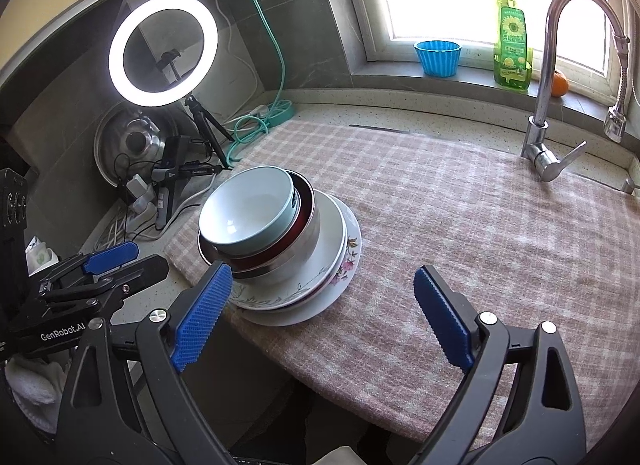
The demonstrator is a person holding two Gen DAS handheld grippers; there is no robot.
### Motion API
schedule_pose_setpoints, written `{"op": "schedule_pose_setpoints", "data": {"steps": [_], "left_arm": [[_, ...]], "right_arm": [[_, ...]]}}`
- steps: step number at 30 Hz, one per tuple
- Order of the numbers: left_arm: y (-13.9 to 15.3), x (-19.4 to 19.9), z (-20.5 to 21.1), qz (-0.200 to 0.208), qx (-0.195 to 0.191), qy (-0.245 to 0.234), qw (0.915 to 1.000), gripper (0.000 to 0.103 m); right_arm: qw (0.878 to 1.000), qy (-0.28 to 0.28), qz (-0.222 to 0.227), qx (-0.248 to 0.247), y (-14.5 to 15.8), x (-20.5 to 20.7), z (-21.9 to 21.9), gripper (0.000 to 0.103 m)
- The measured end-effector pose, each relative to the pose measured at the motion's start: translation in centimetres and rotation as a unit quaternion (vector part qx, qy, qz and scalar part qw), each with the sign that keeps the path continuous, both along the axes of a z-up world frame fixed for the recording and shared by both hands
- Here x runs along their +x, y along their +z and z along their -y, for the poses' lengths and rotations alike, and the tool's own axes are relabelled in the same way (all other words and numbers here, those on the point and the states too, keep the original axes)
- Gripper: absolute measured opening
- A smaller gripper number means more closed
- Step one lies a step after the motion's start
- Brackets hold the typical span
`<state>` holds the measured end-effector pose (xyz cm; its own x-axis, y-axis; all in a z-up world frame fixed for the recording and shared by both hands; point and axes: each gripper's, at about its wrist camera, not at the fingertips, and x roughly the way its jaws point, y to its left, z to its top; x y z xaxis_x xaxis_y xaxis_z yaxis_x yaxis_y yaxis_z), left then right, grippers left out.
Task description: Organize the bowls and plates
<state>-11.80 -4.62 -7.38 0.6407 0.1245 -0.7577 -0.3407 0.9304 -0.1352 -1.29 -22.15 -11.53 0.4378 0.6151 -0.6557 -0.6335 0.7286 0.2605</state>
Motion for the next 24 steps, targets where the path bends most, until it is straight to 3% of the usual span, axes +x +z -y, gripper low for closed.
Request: {"op": "schedule_pose_setpoints", "data": {"steps": [24], "left_arm": [[-0.25,0.81,0.24,-0.011,-0.002,-0.001,0.9999,0.072]], "right_arm": [[1.000,-0.004,-0.006,-0.001,-0.16,0.28,0.34,0.095]]}}
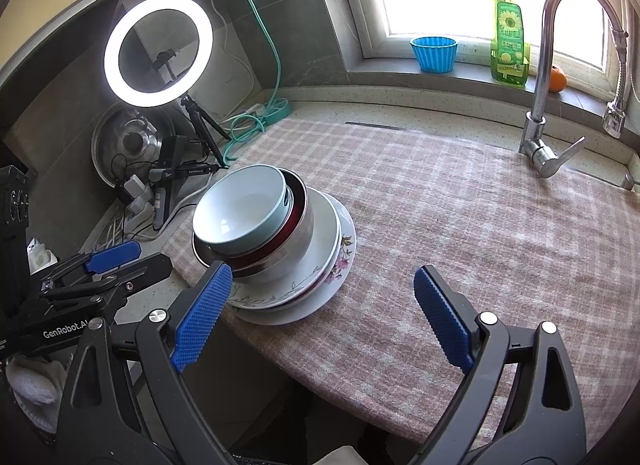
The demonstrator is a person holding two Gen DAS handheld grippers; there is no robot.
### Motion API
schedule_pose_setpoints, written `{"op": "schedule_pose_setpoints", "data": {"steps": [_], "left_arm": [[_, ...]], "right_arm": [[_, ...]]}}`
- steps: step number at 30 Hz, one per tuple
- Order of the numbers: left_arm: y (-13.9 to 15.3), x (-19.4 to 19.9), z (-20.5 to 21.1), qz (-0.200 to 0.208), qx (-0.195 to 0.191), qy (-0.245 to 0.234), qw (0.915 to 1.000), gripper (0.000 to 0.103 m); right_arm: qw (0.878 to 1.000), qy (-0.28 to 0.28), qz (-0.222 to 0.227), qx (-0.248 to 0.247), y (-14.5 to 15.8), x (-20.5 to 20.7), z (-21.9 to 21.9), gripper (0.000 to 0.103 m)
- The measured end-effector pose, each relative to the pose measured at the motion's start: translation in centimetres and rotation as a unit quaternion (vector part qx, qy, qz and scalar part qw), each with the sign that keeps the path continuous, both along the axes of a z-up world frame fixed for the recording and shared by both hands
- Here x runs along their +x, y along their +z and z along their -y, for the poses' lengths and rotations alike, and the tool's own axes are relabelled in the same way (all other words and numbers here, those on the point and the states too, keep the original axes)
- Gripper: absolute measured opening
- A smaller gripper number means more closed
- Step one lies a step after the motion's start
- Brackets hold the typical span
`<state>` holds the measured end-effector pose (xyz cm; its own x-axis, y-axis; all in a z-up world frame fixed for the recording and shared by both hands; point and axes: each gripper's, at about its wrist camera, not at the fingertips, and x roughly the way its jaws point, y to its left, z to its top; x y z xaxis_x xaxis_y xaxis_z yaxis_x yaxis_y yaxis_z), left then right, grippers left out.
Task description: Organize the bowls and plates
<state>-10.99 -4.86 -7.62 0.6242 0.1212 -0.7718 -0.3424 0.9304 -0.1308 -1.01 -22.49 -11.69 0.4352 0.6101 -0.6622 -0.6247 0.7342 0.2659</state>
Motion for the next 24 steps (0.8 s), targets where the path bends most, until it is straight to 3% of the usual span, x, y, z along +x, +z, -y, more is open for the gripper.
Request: {"op": "schedule_pose_setpoints", "data": {"steps": [24], "left_arm": [[-0.04,0.25,-0.51,0.004,0.000,0.015,0.9999,0.072]], "right_arm": [[1.000,0.003,-0.005,-0.003,-0.68,0.62,-0.35,0.095]]}}
